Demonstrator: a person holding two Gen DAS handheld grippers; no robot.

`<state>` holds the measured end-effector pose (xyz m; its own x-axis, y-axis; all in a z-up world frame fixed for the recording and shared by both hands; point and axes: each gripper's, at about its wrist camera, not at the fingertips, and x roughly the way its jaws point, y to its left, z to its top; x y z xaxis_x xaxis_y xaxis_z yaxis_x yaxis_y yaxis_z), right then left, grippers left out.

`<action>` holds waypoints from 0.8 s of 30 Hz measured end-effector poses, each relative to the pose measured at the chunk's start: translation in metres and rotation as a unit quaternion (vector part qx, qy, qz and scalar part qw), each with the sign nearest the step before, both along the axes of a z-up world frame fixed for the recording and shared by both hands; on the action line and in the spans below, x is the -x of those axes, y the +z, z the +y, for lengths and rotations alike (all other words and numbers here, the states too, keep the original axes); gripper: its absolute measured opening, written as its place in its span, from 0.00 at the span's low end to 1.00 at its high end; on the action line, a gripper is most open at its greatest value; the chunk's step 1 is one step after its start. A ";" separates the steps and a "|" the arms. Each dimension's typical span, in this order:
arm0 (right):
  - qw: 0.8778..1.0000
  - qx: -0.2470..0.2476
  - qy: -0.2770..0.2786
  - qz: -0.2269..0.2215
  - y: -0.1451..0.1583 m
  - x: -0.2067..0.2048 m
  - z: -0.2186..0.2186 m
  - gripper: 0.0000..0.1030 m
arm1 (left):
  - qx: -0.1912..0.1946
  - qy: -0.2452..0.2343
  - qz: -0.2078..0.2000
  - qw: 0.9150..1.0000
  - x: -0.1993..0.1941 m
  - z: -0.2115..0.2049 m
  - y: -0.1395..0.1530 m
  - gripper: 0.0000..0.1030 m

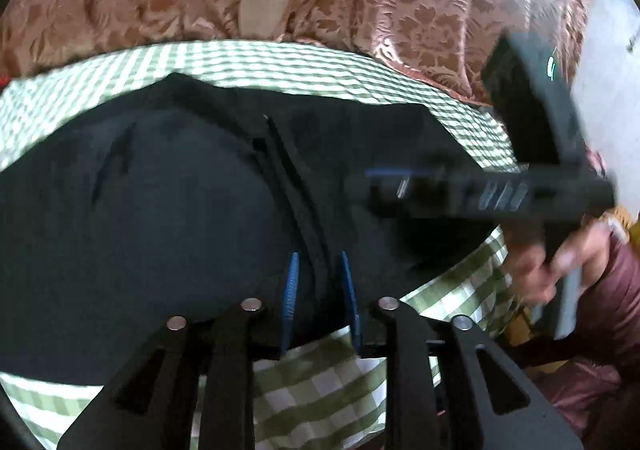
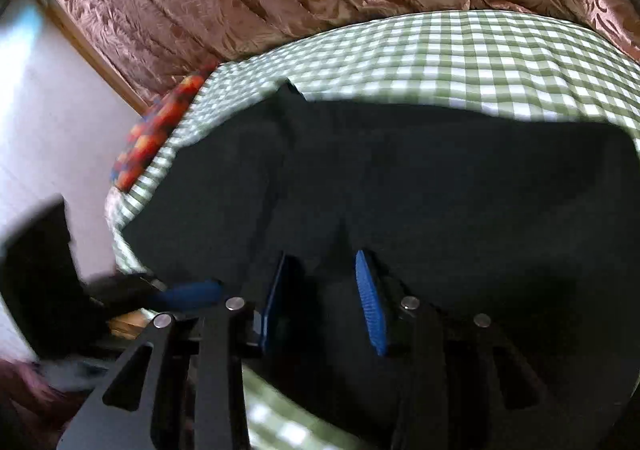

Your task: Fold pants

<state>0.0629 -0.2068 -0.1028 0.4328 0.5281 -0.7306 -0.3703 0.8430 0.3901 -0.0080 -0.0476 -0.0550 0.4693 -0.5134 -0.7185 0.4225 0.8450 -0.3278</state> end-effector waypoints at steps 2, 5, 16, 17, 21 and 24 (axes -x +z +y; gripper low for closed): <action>1.000 -0.011 -0.004 -0.005 -0.001 0.002 -0.002 0.34 | 0.007 0.010 0.005 1.000 -0.002 0.005 0.000 0.30; 1.000 -0.007 -0.005 0.001 0.009 -0.002 -0.003 0.34 | 0.006 0.029 -0.009 1.000 0.002 0.012 0.011 0.31; 0.999 0.011 0.025 -0.028 0.035 -0.012 0.037 0.34 | -0.035 0.113 -0.037 0.992 0.004 0.040 0.030 0.39; 0.999 0.014 0.026 -0.028 0.034 -0.013 0.039 0.34 | -0.038 0.116 -0.037 0.992 0.003 0.042 0.029 0.39; 0.999 0.018 0.023 -0.027 0.031 -0.028 0.052 0.34 | -0.046 0.131 -0.035 0.990 -0.001 0.048 0.030 0.39; 0.999 0.025 0.022 -0.014 0.020 -0.037 0.061 0.35 | -0.053 0.140 -0.031 0.988 -0.004 0.052 0.029 0.39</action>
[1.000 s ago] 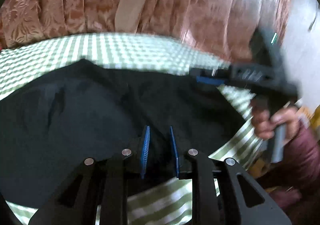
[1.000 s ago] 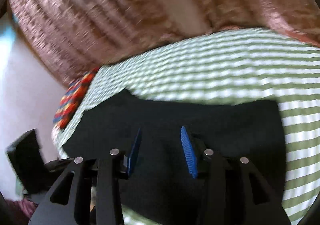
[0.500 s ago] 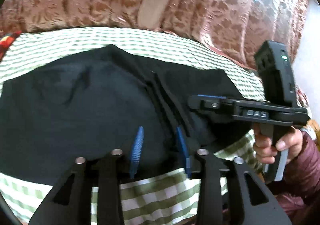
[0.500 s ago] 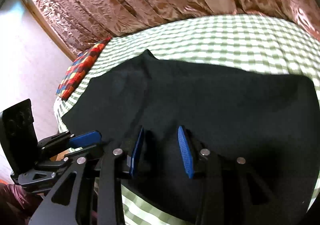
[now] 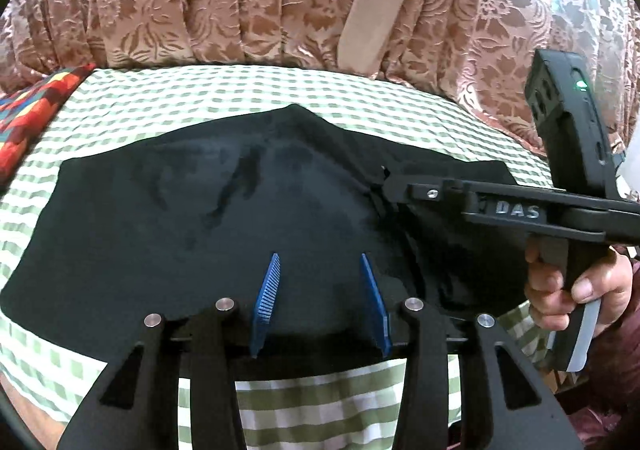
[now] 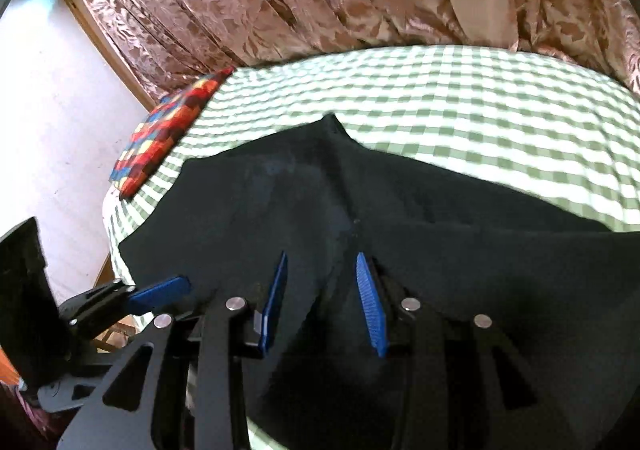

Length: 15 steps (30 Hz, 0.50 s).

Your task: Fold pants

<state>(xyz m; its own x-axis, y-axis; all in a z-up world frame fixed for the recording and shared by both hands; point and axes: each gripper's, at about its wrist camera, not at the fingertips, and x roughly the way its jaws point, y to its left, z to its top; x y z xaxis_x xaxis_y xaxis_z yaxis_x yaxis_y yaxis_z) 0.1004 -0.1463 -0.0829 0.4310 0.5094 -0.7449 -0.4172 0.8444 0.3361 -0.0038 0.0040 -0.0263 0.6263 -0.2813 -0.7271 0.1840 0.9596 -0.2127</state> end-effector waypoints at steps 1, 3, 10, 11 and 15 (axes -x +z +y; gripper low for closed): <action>1.000 0.020 0.000 0.005 -0.010 -0.003 0.005 0.36 | -0.003 0.004 0.002 1.000 -0.001 0.001 -0.001 0.39; 1.000 0.028 0.004 -0.009 -0.018 0.001 0.007 0.36 | -0.006 0.009 0.012 1.000 -0.004 0.004 -0.005 0.39; 0.999 -0.036 0.010 0.004 0.011 -0.015 -0.007 0.44 | 0.009 0.030 0.024 0.999 -0.015 0.021 -0.015 0.39; 0.999 -0.048 0.011 0.006 0.016 -0.021 -0.007 0.44 | 0.014 0.032 0.023 0.999 -0.017 0.025 -0.015 0.39; 0.997 -0.073 0.005 0.020 0.024 -0.059 0.000 0.44 | 0.005 0.045 0.013 0.999 -0.025 0.035 -0.014 0.39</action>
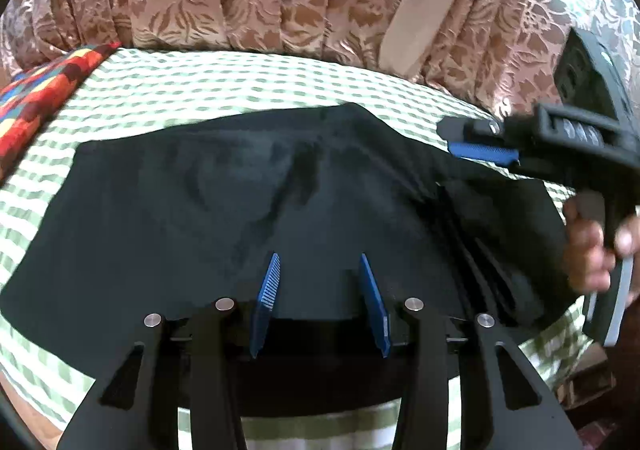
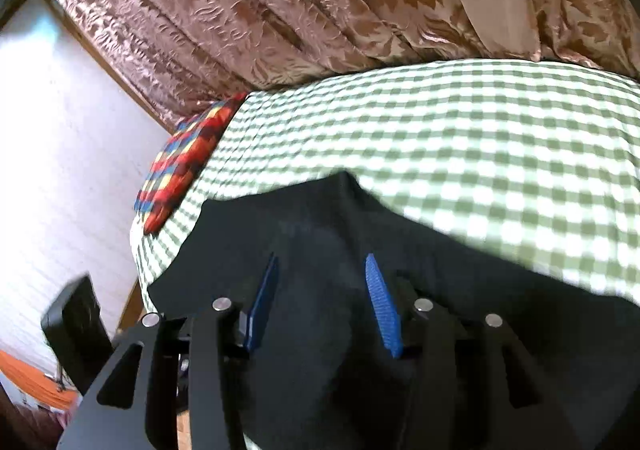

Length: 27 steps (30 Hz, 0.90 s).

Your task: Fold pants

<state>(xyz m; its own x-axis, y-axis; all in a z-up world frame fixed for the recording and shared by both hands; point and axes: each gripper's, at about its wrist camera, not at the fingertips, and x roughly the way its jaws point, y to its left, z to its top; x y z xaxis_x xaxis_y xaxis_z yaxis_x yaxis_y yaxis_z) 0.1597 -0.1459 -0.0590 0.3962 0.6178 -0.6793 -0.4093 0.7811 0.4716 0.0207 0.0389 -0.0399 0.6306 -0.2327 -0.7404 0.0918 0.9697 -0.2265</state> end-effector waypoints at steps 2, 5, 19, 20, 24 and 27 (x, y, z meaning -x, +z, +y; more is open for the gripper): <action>1.000 -0.002 -0.001 0.012 -0.002 -0.018 0.006 0.45 | 0.003 0.011 -0.003 1.000 -0.003 0.009 0.002 0.39; 0.999 -0.011 0.008 0.042 -0.009 -0.050 0.021 0.45 | 0.006 0.017 -0.003 1.000 -0.006 0.019 0.002 0.39; 0.993 0.111 -0.005 0.040 -0.049 -0.083 0.065 0.03 | 0.021 0.048 0.031 0.998 -0.023 0.040 -0.021 0.47; 0.993 0.109 -0.006 0.040 -0.047 -0.082 0.063 0.04 | 0.032 0.048 0.030 0.998 -0.022 0.042 -0.019 0.47; 0.995 0.097 -0.011 0.007 -0.022 -0.069 0.063 0.32 | 0.068 0.089 0.020 0.993 -0.002 0.072 -0.002 0.47; 0.997 0.073 -0.004 -0.022 0.007 -0.041 0.061 0.38 | 0.104 0.143 0.016 0.984 0.018 0.115 0.005 0.47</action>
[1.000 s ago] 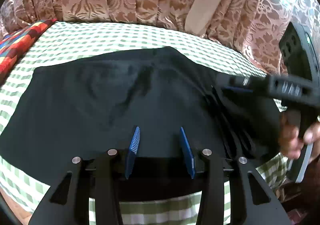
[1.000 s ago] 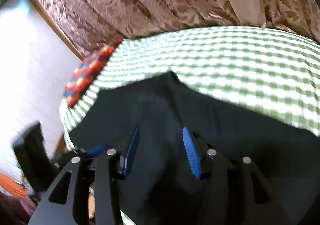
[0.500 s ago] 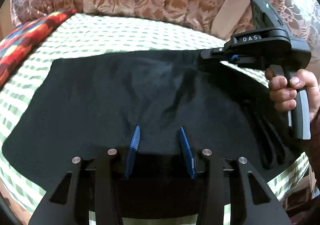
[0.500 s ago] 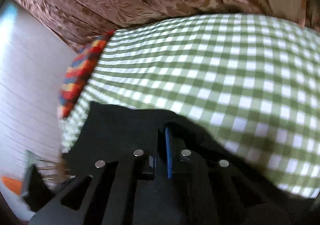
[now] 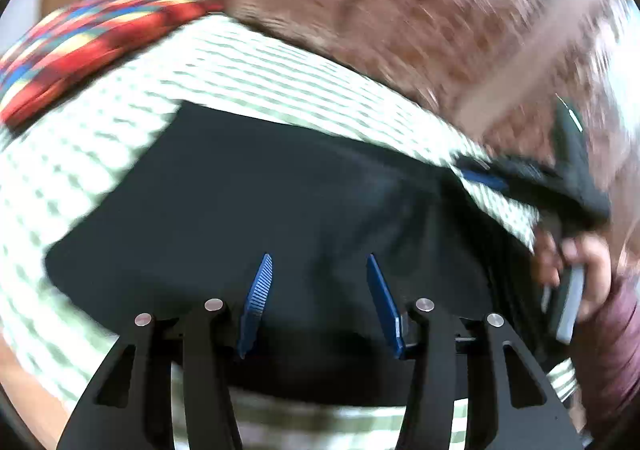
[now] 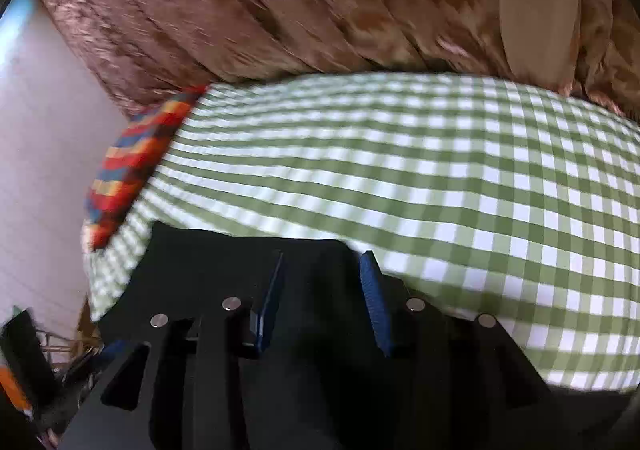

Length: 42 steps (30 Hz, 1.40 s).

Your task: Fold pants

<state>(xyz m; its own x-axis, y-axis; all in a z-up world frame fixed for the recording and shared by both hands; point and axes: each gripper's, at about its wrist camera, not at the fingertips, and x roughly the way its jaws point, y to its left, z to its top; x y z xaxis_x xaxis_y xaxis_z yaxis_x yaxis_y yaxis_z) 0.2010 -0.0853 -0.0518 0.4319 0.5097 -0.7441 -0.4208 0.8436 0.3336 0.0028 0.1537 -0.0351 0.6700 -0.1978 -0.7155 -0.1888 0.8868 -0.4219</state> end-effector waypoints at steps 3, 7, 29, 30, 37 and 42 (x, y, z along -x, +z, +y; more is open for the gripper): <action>0.999 0.001 0.040 -0.008 0.011 0.031 0.012 0.43 | 0.032 0.079 0.008 0.996 0.029 0.053 0.004 0.47; 0.995 -0.010 0.097 0.001 0.006 0.079 0.027 0.43 | 0.059 0.154 0.014 0.986 0.067 0.099 0.002 0.47; 0.991 -0.005 0.123 0.042 -0.060 0.127 0.041 0.43 | 0.028 0.181 0.060 0.981 0.066 0.109 -0.041 0.00; 0.991 -0.004 0.124 0.041 -0.060 0.127 0.042 0.43 | 0.023 0.184 0.061 0.981 0.068 0.109 -0.039 0.00; 0.993 -0.013 0.114 0.036 -0.047 0.134 0.042 0.52 | 0.109 0.191 0.022 0.975 0.095 0.115 -0.031 0.26; 0.993 -0.056 0.100 0.005 -0.011 0.144 0.024 0.55 | 0.170 0.189 0.016 0.967 0.088 0.108 -0.039 0.45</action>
